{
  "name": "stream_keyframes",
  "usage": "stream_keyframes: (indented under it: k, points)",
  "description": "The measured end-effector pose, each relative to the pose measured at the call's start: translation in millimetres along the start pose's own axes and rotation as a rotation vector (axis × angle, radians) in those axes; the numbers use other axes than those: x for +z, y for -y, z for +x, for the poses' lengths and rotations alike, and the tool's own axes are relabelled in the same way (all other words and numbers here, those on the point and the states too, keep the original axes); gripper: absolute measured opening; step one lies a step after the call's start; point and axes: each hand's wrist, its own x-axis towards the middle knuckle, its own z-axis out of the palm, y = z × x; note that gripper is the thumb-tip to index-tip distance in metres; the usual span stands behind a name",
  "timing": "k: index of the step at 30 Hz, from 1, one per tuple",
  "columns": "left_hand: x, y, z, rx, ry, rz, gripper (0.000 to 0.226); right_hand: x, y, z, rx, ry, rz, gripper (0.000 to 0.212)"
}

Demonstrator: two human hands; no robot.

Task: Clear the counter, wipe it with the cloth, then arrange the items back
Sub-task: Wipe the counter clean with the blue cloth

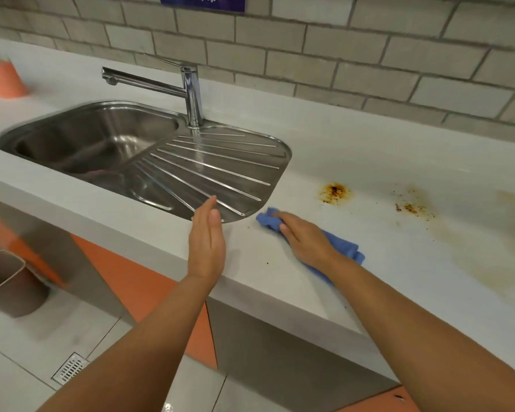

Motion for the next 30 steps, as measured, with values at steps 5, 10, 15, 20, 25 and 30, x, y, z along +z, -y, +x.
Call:
stream_keyframes:
  k: [5, 10, 15, 20, 25, 30]
  points:
    - [-1, 3, 2, 0.035, 0.008, -0.049, 0.062, 37, 32, 10, -0.103, 0.092, -0.026, 0.035]
    - [0, 3, 0, 0.034, -0.001, -0.043, 0.066, 9, 33, -15, -0.102, 0.098, 0.125, 0.025]
    - [1, 2, -1, 0.053, 0.003, -0.016, 0.067, 23, 46, 2, -0.094, 0.068, 0.028, 0.029]
    - [0, 1, -2, 0.033, 0.018, 0.008, 0.066, 15, 37, 4, -0.067, 0.076, -0.078, 0.033]
    - [-1, -1, -2, 0.059, 0.046, 0.070, 0.054, 34, 49, -10, -0.027, 0.114, -0.145, 0.035]
    - [0, 0, -1, 0.098, 0.111, 0.253, 0.054, -33, -15, -69, 0.259, 0.141, -0.260, 0.046]
